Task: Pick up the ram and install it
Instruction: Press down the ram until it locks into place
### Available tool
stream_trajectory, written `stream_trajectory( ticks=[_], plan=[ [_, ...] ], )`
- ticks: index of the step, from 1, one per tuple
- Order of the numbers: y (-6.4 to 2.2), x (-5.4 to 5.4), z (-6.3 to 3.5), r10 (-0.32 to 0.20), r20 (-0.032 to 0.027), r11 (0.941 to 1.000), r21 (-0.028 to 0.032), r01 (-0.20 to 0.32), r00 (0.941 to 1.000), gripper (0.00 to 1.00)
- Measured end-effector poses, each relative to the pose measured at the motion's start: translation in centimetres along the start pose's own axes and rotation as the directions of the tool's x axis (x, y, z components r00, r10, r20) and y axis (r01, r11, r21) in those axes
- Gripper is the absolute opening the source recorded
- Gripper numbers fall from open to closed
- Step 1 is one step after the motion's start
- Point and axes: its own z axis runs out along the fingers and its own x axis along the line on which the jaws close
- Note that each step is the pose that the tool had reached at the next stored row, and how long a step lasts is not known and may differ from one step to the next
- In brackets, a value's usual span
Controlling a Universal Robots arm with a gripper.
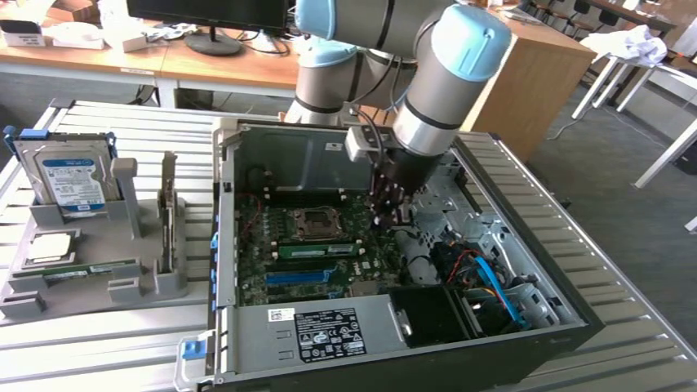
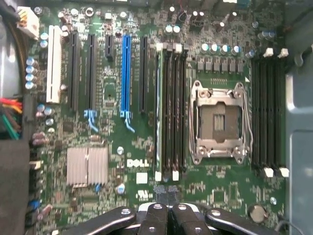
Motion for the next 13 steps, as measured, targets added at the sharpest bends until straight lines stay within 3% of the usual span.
stream_trajectory(
  ticks=[5, 13],
  plan=[
    [0.72, 0.1, 0.92, 0.001, -0.0001, 1.0000, 0.0001, -0.001, 1.0000, 0.11],
    [0.89, 0.2, 2.09, 0.003, -0.0009, 1.0000, 0.0001, -0.003, 1.0000, 0.11]
  ],
)
